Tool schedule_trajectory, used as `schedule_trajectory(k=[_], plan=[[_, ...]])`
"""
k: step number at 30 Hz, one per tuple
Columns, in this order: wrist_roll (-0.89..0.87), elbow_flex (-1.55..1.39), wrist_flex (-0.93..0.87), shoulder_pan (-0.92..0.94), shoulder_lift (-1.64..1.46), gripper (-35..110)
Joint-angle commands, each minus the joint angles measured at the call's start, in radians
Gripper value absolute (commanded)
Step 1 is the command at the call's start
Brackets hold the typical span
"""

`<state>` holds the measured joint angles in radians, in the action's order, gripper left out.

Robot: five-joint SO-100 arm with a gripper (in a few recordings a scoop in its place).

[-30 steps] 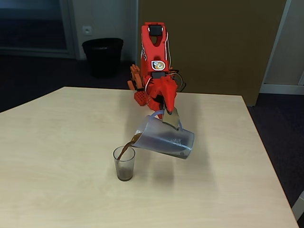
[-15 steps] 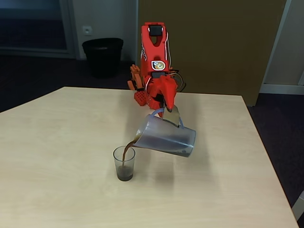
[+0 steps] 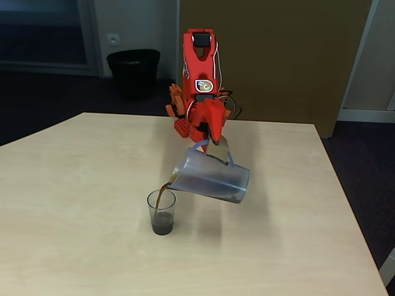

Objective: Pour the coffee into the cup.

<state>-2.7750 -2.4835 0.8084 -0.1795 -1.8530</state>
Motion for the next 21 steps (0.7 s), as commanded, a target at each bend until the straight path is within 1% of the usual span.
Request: schedule_trajectory(k=[1,21], plan=[[-0.034,0.002,0.040,-0.012,-0.037,0],[-0.077,0.006,0.051,-0.011,-0.034,0]])
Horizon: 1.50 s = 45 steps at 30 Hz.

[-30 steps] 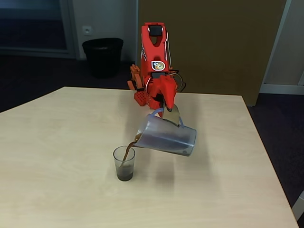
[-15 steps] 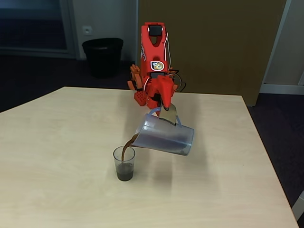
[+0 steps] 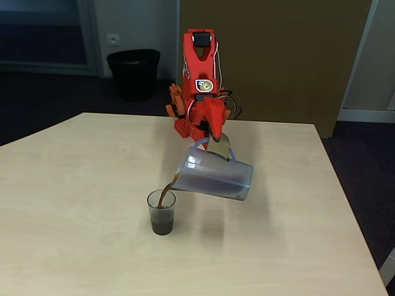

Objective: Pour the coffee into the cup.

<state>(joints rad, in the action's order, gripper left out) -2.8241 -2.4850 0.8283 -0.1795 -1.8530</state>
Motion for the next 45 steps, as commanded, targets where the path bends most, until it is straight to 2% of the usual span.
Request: schedule_trajectory(k=[1,34,45], plan=[[-0.031,0.009,0.031,-0.011,-0.032,0],[-0.061,0.038,0.015,-0.012,-0.026,0],[0.098,0.026,-0.037,-0.032,-0.026,0]])
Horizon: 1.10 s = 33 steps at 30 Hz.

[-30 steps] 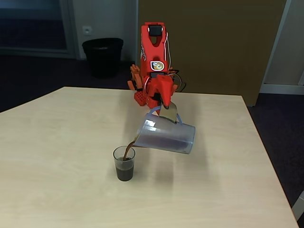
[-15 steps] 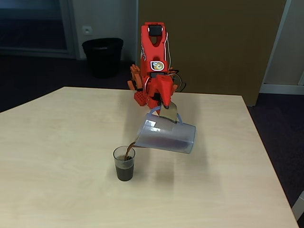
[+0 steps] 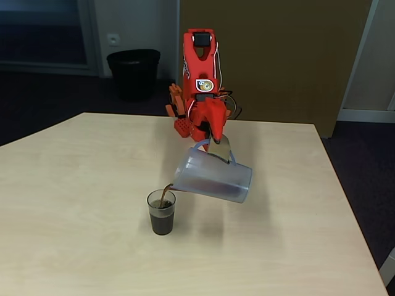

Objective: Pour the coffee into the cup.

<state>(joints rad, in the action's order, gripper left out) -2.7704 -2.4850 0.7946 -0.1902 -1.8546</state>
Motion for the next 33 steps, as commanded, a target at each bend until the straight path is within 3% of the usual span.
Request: schedule_trajectory(k=[1,15,26,33], plan=[[0.064,0.025,-0.009,-0.025,-0.025,0],[0.284,0.018,-0.112,-0.048,-0.018,0],[0.684,0.143,-0.333,-0.101,0.061,0],[0.798,0.288,-0.422,-0.150,0.169,0]])
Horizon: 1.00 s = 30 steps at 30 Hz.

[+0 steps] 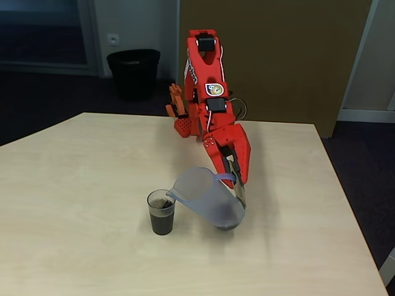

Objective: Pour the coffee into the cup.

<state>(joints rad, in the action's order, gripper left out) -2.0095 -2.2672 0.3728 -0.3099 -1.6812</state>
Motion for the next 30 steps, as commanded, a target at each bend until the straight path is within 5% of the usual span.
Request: schedule_trajectory(k=[1,18,30], plan=[[0.055,0.084,-0.011,-0.037,0.006,0],[0.634,0.385,-0.301,-0.195,0.258,0],[0.848,0.376,-0.152,-0.245,0.399,0]])
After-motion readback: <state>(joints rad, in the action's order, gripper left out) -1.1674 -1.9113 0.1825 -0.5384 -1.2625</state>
